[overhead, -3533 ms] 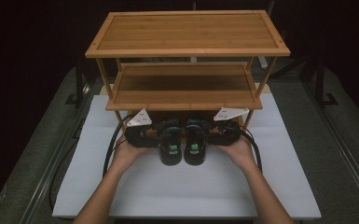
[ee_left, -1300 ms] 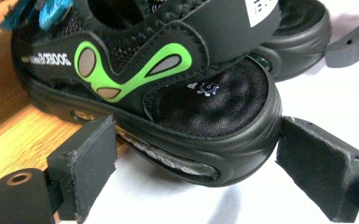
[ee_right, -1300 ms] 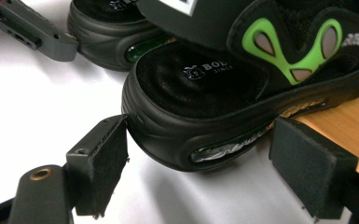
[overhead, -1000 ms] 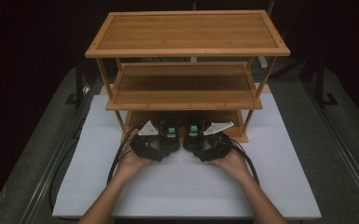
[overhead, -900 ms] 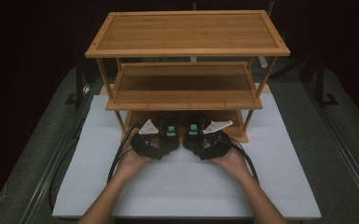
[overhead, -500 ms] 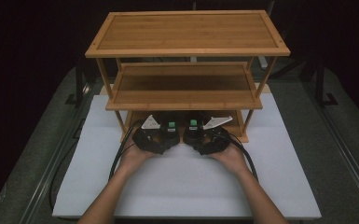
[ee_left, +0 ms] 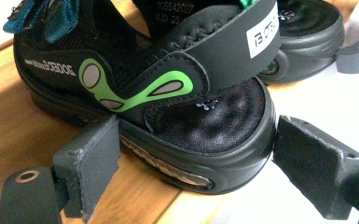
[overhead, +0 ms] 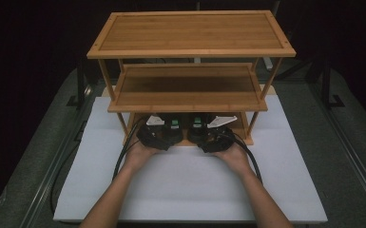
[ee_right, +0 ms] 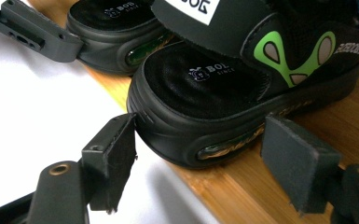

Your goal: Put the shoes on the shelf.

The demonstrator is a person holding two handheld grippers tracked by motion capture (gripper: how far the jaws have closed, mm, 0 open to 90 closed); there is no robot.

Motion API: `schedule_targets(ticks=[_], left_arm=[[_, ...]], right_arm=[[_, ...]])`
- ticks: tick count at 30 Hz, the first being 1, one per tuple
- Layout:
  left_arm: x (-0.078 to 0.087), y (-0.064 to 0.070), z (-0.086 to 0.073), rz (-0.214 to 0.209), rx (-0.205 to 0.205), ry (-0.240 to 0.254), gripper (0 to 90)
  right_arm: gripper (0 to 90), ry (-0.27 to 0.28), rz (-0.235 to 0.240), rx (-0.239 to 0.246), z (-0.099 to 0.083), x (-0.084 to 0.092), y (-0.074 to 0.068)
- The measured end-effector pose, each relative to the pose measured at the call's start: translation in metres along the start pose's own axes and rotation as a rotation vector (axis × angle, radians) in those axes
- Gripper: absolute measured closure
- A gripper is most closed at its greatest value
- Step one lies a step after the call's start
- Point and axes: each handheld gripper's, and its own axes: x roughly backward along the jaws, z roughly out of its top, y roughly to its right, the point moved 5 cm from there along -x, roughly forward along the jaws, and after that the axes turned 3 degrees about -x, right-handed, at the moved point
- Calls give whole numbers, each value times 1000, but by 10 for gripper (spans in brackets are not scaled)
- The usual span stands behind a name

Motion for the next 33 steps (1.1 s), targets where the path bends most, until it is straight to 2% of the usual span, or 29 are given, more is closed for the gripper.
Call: schedule_targets(ticks=[1,5,7,8,11,15,18,21,24,28,30,31,33], left_arm=[[0,-1,0,0,4,-2,148],[-2,-6,-2,1,14,-13,148],[-2,-9,-4,-3,23,-11,148],[-2,-10,-5,2,35,-7,148],[-2,-10,-5,3,32,-9,149],[-2,-8,-4,-8,25,-9,174],[-2,-8,-5,-11,40,-4,174],[-1,-8,-3,-2,26,-5,174],[2,-6,-1,-2,34,19,172],[10,0,1,-19,19,11,171],[14,2,1,-26,17,15,164],[16,4,0,-35,25,21,164],[20,6,-2,-30,10,4,158]], right_arm=[[273,-5,-28,33,0,-1,5],[292,-21,-49,2,2,-1,7],[304,-16,-55,9,3,-2,10],[313,-2,-63,34,4,-3,13],[324,-4,-77,26,2,-4,17],[329,-7,-75,5,1,-6,17],[329,-3,-76,-2,1,-7,16],[341,8,-69,-16,2,-5,17],[334,25,-62,-2,4,1,18],[311,29,-39,-7,4,5,12],[294,40,3,-35,4,9,7],[290,33,8,-71,3,11,4],[266,24,0,-78,0,16,6]])
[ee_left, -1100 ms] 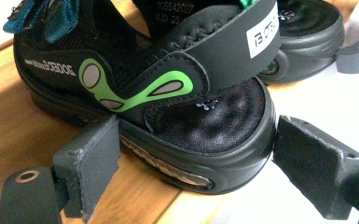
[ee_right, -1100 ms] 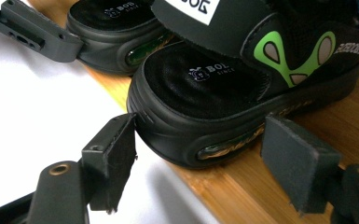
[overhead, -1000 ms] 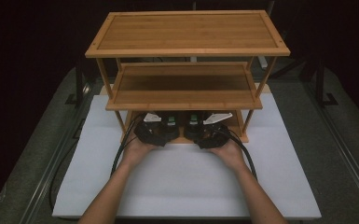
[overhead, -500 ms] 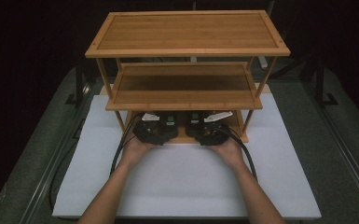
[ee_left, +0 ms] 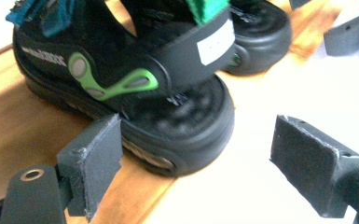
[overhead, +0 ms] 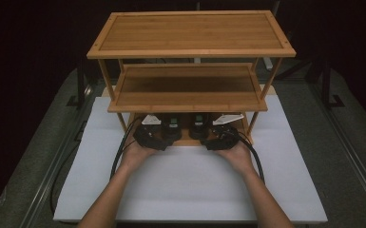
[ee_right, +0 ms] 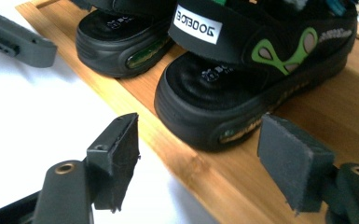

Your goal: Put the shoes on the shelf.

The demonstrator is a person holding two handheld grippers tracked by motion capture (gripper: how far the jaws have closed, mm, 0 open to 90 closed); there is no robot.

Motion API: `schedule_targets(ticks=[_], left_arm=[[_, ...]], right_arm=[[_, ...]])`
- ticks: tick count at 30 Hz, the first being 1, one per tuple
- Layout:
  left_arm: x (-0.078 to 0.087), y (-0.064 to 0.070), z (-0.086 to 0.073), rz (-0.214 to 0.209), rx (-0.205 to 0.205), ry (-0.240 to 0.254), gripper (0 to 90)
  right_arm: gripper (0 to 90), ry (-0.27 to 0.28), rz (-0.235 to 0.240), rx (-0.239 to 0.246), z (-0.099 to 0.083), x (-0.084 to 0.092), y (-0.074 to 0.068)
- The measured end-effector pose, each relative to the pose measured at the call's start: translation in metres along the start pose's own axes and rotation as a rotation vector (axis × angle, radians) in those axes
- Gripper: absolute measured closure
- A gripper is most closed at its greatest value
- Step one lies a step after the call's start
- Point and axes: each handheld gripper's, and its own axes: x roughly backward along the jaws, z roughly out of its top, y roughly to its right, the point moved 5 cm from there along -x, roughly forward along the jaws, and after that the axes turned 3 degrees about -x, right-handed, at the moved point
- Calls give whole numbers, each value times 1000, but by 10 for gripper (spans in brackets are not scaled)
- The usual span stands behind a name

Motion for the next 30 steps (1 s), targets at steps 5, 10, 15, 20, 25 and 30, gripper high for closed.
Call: schedule_targets(ticks=[5,10,15,20,25,30], left_arm=[[10,4,-6,10,-7,-11,118],[22,3,-12,20,-2,-22,39],[35,2,-20,24,4,-17,13],[49,4,-29,30,1,0,0],[61,8,-35,29,5,18,0],[73,13,-44,30,2,12,0]], right_arm=[[187,-12,6,2,-4,10,-2],[124,7,16,-3,-8,24,-3],[97,12,27,-16,-15,37,-1],[49,1,6,-24,-28,50,5],[26,-14,-27,-34,-39,61,8],[26,2,-37,-23,-50,76,11]])
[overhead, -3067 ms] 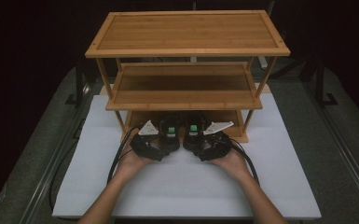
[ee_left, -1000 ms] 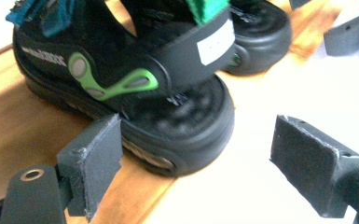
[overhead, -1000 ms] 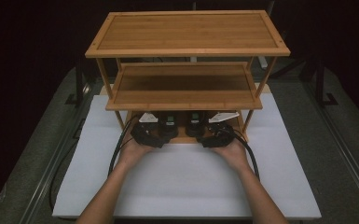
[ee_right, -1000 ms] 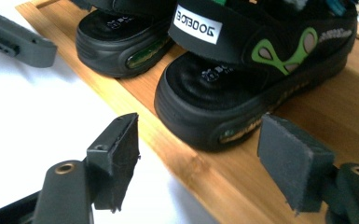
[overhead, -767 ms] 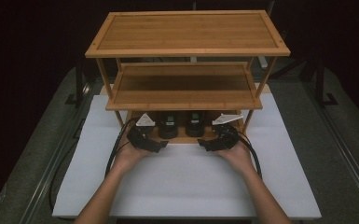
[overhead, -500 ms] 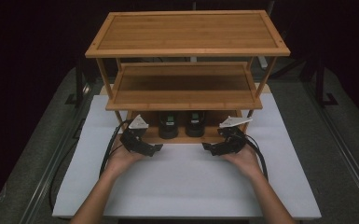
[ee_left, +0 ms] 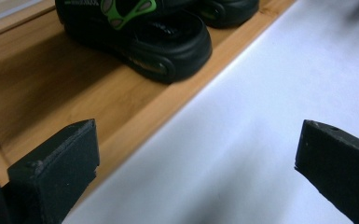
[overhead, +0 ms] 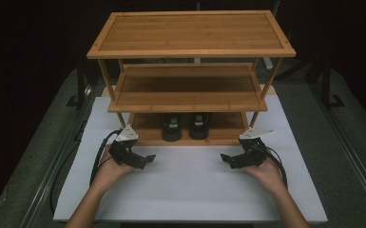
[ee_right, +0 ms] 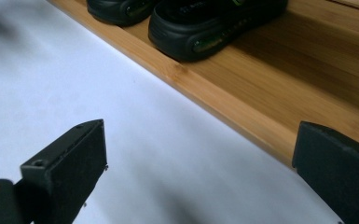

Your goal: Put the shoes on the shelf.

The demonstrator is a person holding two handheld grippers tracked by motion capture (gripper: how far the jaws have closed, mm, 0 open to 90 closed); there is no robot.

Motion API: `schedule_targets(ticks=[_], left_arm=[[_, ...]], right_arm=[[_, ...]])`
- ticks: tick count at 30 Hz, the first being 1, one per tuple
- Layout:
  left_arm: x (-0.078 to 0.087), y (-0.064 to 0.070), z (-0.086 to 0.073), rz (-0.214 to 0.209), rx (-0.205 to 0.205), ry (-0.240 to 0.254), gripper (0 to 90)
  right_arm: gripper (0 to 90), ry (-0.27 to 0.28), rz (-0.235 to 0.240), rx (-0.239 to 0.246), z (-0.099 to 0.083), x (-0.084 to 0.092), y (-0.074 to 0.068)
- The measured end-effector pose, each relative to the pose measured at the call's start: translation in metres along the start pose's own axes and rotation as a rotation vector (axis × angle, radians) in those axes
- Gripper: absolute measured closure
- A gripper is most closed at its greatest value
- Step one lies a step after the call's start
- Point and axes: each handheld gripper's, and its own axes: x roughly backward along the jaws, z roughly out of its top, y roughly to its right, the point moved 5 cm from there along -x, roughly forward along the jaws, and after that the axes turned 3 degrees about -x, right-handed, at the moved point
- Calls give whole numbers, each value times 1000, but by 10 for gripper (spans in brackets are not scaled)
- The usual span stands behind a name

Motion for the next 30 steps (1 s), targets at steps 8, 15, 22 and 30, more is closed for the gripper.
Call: schedule_targets(ticks=[8,15,22,30], left_arm=[[22,7,-26,2,22,-6,0],[41,4,-52,25,43,-14,0],[55,7,-72,39,47,-30,0],[62,10,-95,58,33,-82,0]], right_arm=[[26,15,-23,-12,-22,26,6],[27,3,-43,-29,-47,45,9],[27,9,-62,-40,-69,61,12],[27,-55,-130,-28,-92,65,22]])
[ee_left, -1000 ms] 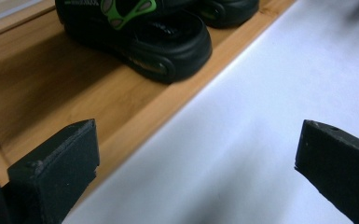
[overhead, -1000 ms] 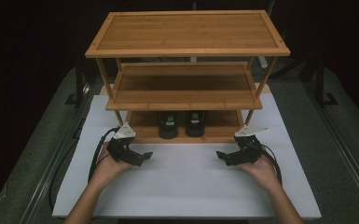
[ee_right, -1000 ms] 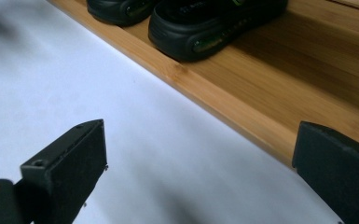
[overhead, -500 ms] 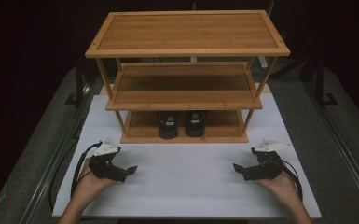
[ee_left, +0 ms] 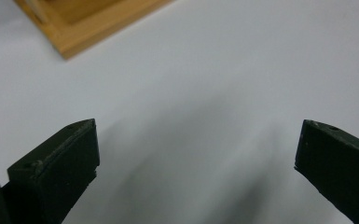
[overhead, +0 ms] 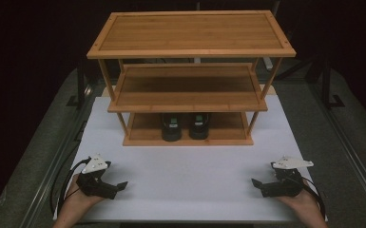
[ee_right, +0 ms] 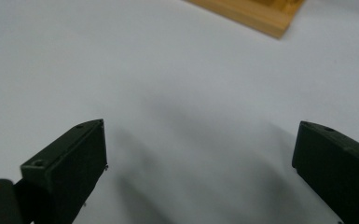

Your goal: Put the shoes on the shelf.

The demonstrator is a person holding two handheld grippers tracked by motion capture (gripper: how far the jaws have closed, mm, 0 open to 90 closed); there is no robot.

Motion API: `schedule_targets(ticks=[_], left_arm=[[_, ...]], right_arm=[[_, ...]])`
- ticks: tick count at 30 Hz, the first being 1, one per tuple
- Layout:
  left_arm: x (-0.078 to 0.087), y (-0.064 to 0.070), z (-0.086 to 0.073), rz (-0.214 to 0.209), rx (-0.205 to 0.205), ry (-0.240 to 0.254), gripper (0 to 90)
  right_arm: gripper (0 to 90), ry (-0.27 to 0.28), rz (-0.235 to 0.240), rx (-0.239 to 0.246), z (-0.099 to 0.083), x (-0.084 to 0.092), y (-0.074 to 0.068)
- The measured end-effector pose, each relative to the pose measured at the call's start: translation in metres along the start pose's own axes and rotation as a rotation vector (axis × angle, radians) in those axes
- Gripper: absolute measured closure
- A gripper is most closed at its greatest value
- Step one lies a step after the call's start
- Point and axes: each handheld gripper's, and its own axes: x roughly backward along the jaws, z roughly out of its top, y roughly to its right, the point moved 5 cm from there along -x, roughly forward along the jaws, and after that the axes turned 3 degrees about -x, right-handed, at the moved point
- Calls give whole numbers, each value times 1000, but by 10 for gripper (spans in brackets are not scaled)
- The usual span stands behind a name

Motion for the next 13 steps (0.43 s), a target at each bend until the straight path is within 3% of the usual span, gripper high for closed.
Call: schedule_targets(ticks=[4,6,13], left_arm=[[-5,2,-11,6,-8,-37,0],[-5,1,-13,-1,7,-18,0],[-5,2,-14,0,4,-15,0]], right_arm=[[25,-39,-17,21,-3,-4,-1],[25,-41,-14,13,-4,-4,-1],[25,-38,-13,12,-4,-4,0]])
